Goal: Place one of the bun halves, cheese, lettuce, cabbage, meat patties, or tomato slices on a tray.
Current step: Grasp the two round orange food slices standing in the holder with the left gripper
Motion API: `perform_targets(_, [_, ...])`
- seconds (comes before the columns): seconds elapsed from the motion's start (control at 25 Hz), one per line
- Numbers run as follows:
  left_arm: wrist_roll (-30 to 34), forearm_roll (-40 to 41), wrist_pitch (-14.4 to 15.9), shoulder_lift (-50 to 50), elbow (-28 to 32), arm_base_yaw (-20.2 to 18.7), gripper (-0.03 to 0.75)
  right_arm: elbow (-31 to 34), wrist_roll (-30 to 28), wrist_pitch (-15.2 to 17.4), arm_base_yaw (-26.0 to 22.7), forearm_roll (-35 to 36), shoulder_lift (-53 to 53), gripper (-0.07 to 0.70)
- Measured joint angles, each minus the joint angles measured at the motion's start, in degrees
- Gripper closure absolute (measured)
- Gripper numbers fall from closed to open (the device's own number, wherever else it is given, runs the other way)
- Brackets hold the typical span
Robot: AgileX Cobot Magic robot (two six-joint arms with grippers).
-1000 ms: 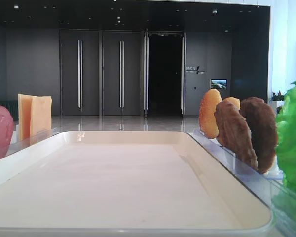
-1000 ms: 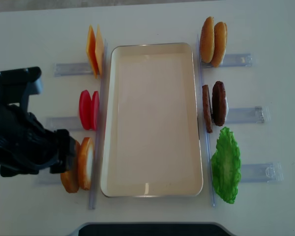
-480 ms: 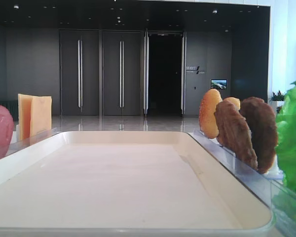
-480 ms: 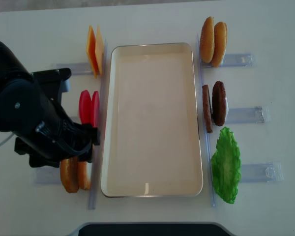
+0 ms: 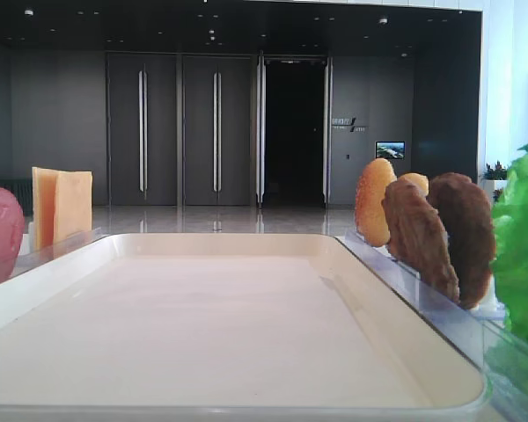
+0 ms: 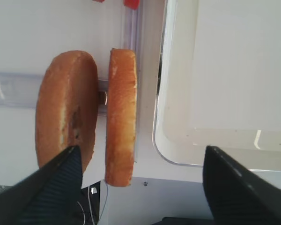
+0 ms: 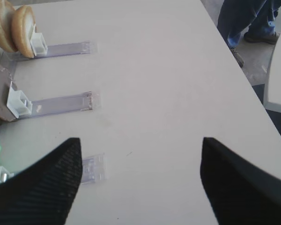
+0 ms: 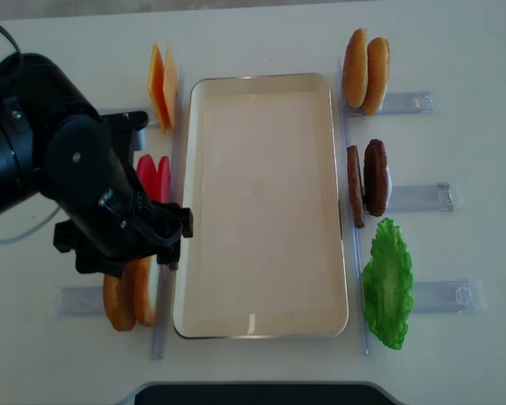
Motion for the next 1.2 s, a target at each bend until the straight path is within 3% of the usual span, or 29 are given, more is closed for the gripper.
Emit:
perform_targets(0.8, [1.28, -1.46, -1.62, 5.42, -0.11, 0.00, 0.106, 0.00, 0.00, 0.00, 0.00, 0.00, 0.00, 0.101])
perform_targets(1.2, [1.28, 0.45, -0.86, 6.00, -0.11, 0.00, 0.202, 0.00, 0.00, 0.00, 0.00, 0.00, 0.00, 0.101])
